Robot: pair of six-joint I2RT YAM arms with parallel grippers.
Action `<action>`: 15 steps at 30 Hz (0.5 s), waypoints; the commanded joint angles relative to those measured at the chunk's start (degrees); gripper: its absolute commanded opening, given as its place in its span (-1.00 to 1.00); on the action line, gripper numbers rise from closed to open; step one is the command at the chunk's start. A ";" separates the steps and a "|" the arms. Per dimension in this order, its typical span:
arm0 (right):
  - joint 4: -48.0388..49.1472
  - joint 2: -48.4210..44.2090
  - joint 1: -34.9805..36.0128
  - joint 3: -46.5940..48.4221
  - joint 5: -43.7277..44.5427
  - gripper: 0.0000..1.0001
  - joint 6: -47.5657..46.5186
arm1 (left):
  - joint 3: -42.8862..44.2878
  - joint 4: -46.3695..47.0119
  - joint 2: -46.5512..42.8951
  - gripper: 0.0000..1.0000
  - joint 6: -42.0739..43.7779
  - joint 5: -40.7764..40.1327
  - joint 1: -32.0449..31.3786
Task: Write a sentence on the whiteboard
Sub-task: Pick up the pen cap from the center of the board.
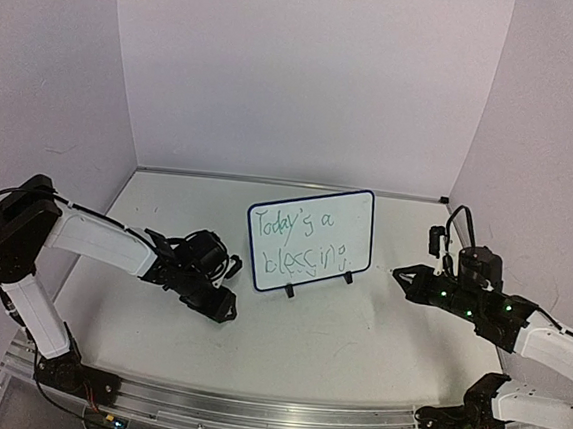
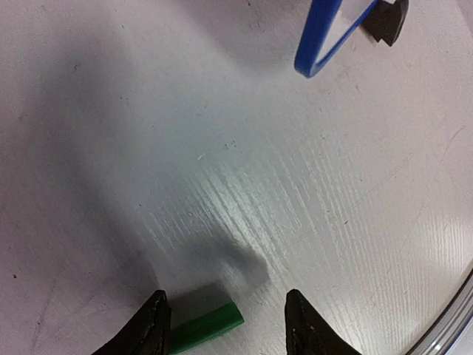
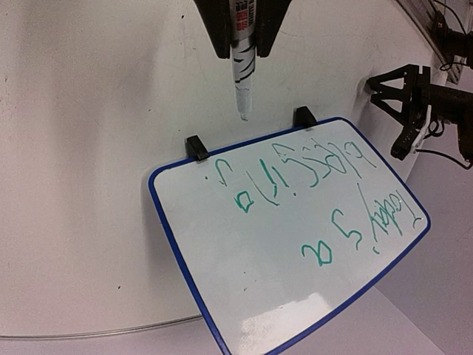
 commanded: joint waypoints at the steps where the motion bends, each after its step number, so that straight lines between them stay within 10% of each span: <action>1: 0.43 -0.28 -0.13 0.61 0.36 -1.00 -0.45 | 0.83 -0.79 1.08 0.03 1.95 2.40 0.10; 15: 0.43 -0.84 -0.10 -0.28 0.82 -1.00 -0.24 | -1.94 -5.93 -1.50 -0.15 0.40 0.80 -2.83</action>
